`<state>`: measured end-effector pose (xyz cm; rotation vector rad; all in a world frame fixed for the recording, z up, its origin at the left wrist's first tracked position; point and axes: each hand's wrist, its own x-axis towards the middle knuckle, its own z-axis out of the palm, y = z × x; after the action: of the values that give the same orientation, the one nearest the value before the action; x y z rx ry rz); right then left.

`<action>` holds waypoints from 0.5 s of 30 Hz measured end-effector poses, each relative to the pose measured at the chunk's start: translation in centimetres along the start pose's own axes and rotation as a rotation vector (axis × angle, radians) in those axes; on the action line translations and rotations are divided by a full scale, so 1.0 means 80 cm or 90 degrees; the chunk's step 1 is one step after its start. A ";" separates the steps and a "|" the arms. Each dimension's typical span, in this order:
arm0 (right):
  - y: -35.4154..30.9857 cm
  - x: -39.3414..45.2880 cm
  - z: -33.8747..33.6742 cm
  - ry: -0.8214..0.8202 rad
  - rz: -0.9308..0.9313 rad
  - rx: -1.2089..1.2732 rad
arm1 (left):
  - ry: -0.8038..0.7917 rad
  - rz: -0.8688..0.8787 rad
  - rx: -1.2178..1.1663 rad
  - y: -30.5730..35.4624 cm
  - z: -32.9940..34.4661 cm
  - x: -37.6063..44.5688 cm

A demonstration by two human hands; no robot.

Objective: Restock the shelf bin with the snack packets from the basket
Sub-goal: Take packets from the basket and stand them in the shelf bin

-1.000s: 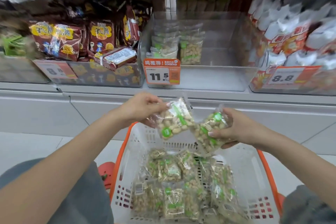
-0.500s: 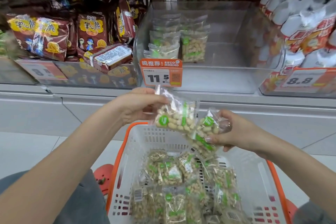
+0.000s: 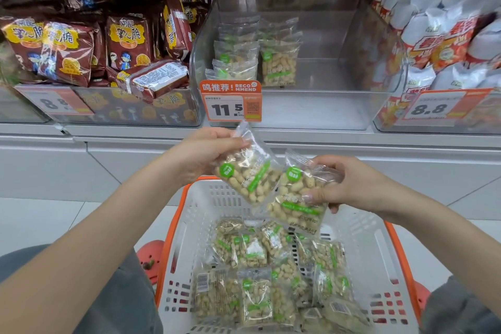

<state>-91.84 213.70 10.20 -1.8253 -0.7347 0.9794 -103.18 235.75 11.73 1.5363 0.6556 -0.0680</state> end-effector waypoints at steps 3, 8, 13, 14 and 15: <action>-0.002 0.003 0.002 -0.024 -0.039 -0.006 | -0.007 -0.006 0.073 -0.006 0.010 0.005; 0.001 0.012 0.015 0.016 -0.127 0.073 | -0.088 -0.026 0.116 -0.013 0.032 0.014; 0.004 0.010 0.033 0.027 -0.139 0.151 | -0.096 -0.057 0.032 -0.016 0.042 0.021; 0.005 0.009 0.037 0.015 -0.127 0.179 | -0.100 -0.065 0.003 -0.017 0.045 0.020; 0.007 0.009 0.040 0.008 -0.119 0.194 | -0.103 -0.077 -0.030 -0.018 0.048 0.020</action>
<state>-94.20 215.43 8.60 -1.4704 -0.6921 0.9018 -101.15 232.60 9.35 1.4288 0.6169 -0.2641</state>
